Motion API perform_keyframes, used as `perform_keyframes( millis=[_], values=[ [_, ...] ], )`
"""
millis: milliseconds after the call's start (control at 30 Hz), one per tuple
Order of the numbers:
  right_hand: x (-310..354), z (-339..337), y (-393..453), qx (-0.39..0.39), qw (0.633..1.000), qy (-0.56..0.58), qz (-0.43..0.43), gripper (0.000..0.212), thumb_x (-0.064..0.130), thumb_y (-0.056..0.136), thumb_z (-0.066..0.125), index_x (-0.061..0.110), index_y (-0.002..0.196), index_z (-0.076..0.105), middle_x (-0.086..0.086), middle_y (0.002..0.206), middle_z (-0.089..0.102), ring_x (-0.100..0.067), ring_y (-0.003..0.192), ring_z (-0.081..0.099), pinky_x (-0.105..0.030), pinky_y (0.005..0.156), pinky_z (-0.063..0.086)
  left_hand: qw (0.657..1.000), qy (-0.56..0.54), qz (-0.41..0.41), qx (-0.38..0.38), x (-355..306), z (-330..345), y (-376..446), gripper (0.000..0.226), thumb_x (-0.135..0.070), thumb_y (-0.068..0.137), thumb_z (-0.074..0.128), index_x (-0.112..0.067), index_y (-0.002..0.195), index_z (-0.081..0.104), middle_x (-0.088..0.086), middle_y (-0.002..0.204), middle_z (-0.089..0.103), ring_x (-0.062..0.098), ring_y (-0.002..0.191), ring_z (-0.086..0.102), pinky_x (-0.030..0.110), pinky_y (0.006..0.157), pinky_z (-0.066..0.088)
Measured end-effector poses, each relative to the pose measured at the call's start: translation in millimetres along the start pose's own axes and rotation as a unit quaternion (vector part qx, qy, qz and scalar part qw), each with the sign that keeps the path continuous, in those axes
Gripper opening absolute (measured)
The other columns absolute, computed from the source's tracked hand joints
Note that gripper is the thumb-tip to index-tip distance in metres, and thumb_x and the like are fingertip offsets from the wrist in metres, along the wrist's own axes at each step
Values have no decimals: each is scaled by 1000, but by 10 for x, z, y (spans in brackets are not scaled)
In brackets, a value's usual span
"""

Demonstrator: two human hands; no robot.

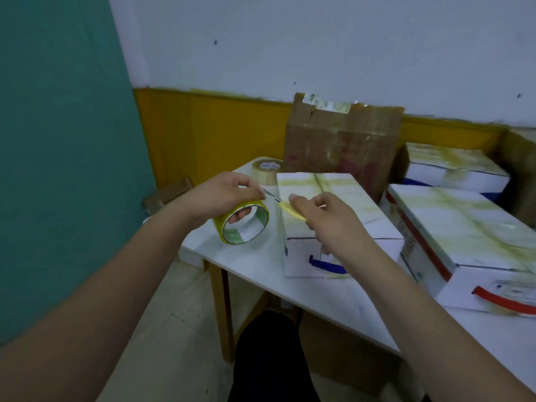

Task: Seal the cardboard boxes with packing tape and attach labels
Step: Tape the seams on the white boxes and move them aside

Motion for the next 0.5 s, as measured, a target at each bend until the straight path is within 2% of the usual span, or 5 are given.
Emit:
perform_keyframes(
  millis=[167, 233, 367, 433, 500],
  values=[
    [-47, -353, 312, -50, 997, -47, -25, 41, 56, 93, 53, 16, 102, 56, 0, 83, 57, -17, 71, 54, -32, 60, 45, 999, -12, -24, -35, 188, 32, 0, 17, -20, 99, 59, -7, 95, 70, 9, 59, 58, 18, 46, 46, 24, 45, 39],
    [-140, -439, 485, -59, 985, -161, -33, 46, 55, 94, 53, 12, 107, 61, -5, 95, 63, -18, 77, 57, -32, 62, 45, 997, -46, -31, -55, 244, 14, 12, 19, -19, 100, 56, -6, 98, 70, 9, 59, 57, 17, 44, 47, 22, 43, 40],
    [-252, -296, 719, -18, 840, -538, -60, 48, 51, 101, 39, 12, 94, 66, -1, 75, 53, -17, 67, 52, -28, 51, 34, 983, -165, -38, -67, 368, 2, 29, 18, -16, 99, 55, -10, 100, 72, 11, 62, 60, 20, 50, 53, 25, 50, 45],
    [-114, -211, 762, -23, 785, -612, -89, 23, 26, 101, 46, 15, 95, 65, 1, 71, 46, -16, 65, 49, -28, 48, 30, 979, -197, -29, -49, 399, 4, 11, 21, -8, 99, 49, -11, 102, 69, 12, 67, 62, 21, 56, 56, 27, 55, 48],
    [52, -185, 772, -35, 759, -643, -97, 17, 6, 94, 51, 14, 94, 66, 3, 73, 49, -18, 68, 51, -27, 48, 30, 979, -199, -22, -35, 430, -15, -29, 25, -1, 98, 44, -10, 110, 64, 14, 73, 64, 22, 61, 60, 28, 58, 52]
  ],
)
Point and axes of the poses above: each hand's wrist, its own y-axis towards the middle knuckle, its own z-axis out of the palm, x = y × z, the point moved 7 cm from there along y, towards the middle knuckle
